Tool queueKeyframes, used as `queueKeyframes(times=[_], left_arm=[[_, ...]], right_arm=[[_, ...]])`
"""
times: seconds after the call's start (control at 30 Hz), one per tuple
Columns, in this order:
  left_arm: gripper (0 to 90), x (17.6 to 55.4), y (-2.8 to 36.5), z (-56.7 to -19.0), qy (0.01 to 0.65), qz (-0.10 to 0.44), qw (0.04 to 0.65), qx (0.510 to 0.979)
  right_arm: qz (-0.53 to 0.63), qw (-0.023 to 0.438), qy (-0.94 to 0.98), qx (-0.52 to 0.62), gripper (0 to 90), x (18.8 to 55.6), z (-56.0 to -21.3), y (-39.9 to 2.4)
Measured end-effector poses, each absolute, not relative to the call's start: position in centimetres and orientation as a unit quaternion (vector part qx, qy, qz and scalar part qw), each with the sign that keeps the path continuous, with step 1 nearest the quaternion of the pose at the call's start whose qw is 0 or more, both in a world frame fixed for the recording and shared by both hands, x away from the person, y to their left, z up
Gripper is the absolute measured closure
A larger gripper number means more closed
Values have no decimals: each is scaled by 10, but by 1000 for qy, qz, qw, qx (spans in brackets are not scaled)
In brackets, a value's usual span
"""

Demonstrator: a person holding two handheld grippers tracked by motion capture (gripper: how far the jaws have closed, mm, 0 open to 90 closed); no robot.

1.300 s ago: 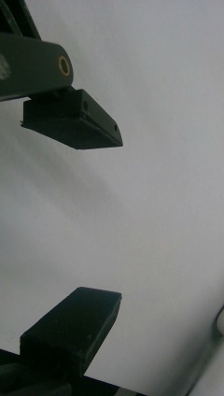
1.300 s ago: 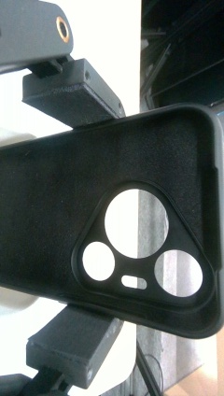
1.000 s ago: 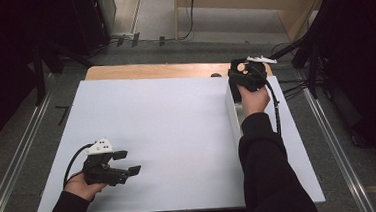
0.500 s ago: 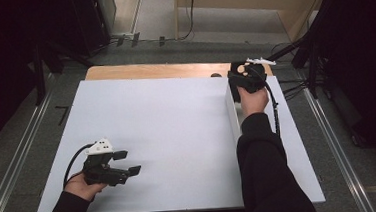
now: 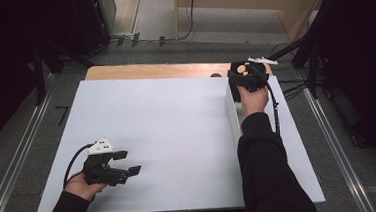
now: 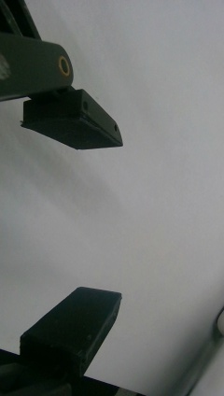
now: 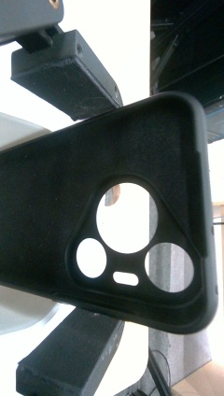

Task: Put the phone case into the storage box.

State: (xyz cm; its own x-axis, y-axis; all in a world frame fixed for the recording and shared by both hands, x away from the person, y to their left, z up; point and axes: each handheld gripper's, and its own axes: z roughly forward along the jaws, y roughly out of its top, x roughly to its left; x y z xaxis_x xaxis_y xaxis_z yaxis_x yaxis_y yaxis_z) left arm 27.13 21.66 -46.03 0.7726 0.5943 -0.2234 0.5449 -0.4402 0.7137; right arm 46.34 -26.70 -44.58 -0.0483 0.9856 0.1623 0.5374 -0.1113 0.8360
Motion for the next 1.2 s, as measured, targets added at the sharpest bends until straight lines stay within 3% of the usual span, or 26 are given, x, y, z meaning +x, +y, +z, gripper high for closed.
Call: queueKeyframes(times=[0.77,1.2], left_arm=[[210,272,216,-461,337,33,406,849],[210,272,217,-461,340,33,407,848]], right_arm=[[394,283,614,623,15,464,-430,-270],[397,288,619,614,16,465,-405,-275]])
